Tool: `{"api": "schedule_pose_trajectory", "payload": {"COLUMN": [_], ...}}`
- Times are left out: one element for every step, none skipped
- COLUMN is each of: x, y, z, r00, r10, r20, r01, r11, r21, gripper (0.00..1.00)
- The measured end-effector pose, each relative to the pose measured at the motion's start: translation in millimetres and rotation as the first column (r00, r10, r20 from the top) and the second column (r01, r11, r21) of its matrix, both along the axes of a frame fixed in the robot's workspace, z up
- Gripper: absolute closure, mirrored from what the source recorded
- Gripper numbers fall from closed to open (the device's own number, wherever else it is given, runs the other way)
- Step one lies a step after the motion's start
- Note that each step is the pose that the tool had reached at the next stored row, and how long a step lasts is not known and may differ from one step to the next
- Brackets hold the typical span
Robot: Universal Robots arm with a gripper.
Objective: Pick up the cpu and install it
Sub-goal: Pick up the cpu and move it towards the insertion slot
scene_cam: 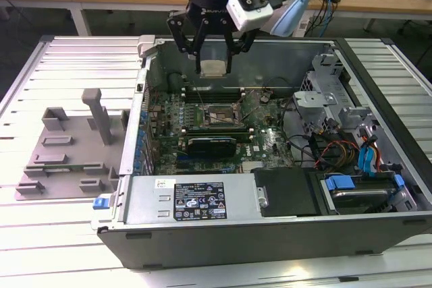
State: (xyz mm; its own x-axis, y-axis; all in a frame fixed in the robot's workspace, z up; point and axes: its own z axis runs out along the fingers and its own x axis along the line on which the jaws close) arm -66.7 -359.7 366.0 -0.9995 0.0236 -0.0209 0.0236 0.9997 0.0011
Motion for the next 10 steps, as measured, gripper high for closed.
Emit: {"api": "schedule_pose_trajectory", "payload": {"x": [2.8,4.6,6.2,8.8,10.7,13.0,15.2,17.3,19.9,20.9], "y": [0.2,0.3,0.4,0.7,0.8,1.2,1.7,2.5,4.0,5.7], "z": [-1.7,-2.7,-3.6,-4.9,-5.8,-7.0,-8.1,-9.3,-10.9,-11.9], "r00": [1.0,1.0,1.0,1.0,1.0,1.0,1.0,1.0,1.0,1.0], "r10": [0.0,0.0,0.0,0.0,0.0,0.0,0.0,0.0,0.0,0.0], "r20": [0.0,0.0,0.0,-0.0001,-0.0001,-0.0001,-0.0001,-0.0002,-0.0001,-0.0001], "r01": [0.0,0.0,0.0,0.0,0.0,0.0,0.0,0.0,0.0,0.0], "r11": [1.0,1.0,1.0,1.0,1.0,1.0,1.0,1.0,1.0,1.0], "r21": [-0.0001,0.0,0.0,-0.0001,-0.0001,-0.0001,-0.0001,0.0,0.0,0.0], "gripper": [0.45,0.45,0.45,0.45,0.45,0.45,0.45,0.45,0.45,0.45]}}
